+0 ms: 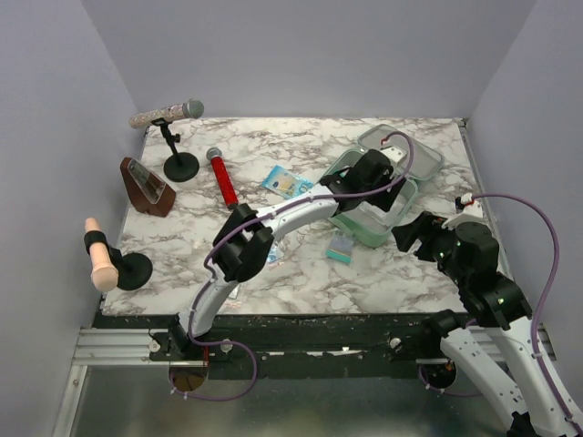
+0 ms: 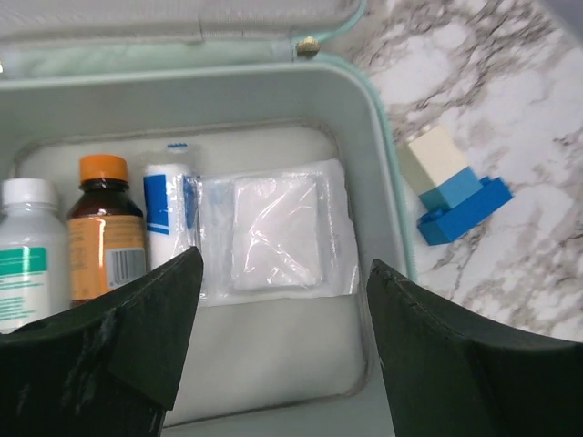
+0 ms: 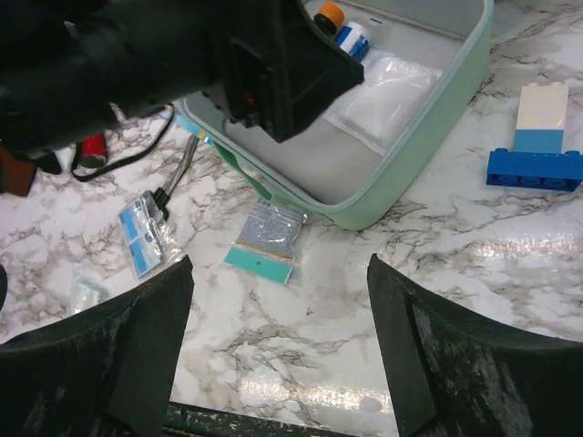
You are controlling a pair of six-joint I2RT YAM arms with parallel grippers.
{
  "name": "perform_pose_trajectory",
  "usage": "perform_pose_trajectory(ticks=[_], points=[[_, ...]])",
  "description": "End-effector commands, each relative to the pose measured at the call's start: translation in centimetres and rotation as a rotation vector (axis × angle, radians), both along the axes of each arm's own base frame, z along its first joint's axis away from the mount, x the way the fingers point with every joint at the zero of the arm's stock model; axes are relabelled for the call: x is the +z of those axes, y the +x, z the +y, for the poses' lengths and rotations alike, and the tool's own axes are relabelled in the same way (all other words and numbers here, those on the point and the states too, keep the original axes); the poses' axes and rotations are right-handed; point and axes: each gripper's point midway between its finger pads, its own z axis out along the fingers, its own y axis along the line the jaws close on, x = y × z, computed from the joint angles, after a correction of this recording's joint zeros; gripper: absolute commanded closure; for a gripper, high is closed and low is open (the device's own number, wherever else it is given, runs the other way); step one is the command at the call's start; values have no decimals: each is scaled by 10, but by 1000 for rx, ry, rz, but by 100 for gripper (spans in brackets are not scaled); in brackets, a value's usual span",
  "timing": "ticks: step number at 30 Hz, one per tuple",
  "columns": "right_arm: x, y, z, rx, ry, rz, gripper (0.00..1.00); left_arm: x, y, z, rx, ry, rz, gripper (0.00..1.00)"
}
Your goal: Organize the medicine kit
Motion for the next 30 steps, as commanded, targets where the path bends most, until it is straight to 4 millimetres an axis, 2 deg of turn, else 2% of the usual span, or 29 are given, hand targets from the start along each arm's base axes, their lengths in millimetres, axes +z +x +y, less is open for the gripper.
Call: perform_pose_trajectory(ticks=[1,4,6,9,11,15,18,21,23,30], points=[[-9,-1,-2,-11,-7,21,15,99,-7,10,12,-163,-116,15],[-7,1,-2,-15,-4,13,15,133,-17,27,30,-203,-147,14],[-5,3,-1,-14,-4,2,15,147,-22,52,79,-200,-170,13],[-10,8,2,-2,-9,10,15,151,-22,106,228,-192,-166,13],[-16,11,6,12,-10,20,15,143,-23,152,367,-178,-137,15],[-29,16,15,47,-4,44,15,92,-40,235,579,-102,-39,18],[-39,18,21,68,-1,63,15,50,-61,276,669,-68,31,18],[-48,21,24,84,-4,82,15,18,-75,300,733,-55,82,18],[-54,23,27,95,-9,97,15,1,-77,310,775,-65,123,18],[-66,25,31,107,-13,138,15,-39,-73,337,883,-15,221,20]])
